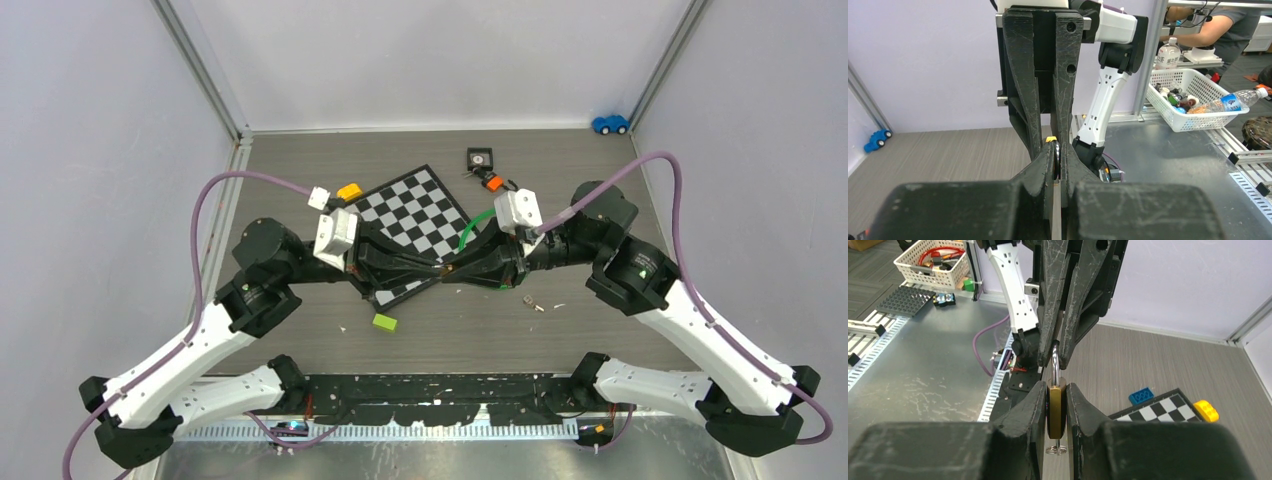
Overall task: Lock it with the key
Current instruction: Lock the lock.
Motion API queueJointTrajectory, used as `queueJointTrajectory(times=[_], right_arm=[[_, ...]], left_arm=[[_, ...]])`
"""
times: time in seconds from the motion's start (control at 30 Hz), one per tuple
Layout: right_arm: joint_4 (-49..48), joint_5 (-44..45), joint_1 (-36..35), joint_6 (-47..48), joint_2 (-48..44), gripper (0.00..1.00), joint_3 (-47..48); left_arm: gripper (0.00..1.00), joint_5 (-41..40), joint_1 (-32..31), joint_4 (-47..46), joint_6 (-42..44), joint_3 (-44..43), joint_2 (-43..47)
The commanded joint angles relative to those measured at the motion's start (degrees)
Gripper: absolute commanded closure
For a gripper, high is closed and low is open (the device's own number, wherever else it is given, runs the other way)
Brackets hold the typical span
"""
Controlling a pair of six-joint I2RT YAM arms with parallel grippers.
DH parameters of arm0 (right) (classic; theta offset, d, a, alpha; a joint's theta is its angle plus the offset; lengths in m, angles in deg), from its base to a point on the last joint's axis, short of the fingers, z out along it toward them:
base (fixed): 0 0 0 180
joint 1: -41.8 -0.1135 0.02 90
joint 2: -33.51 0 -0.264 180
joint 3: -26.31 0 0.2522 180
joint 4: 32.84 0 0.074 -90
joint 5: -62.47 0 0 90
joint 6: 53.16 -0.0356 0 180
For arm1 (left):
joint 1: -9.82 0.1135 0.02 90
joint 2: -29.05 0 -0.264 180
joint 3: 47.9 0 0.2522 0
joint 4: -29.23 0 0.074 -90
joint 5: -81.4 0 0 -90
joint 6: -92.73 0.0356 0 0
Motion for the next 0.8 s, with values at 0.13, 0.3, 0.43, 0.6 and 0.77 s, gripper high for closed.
queueJointTrajectory(times=[0.13,0.3,0.43,0.6,0.77], right_arm=[[-15.45,1.27,-2.93,1.96,0.87,1.00,8.40],[-12.89,1.61,-2.96,3.50,1.18,1.00,10.23],[-11.80,1.62,-2.94,4.23,1.95,1.00,11.71],[-10.89,1.90,-2.94,5.07,2.29,1.00,13.13],[-8.45,2.59,-2.98,6.78,2.89,1.00,15.35]], left_arm=[[1.00,0.65,-1.82,14.04,1.42,7.90,-6.57],[1.00,0.78,-1.82,14.17,1.77,9.47,-6.78],[1.00,1.31,-1.82,13.81,1.84,10.30,-7.26],[1.00,1.74,-1.82,13.12,1.88,11.31,-8.13],[1.00,1.96,-1.82,12.26,1.69,12.66,-8.62]])
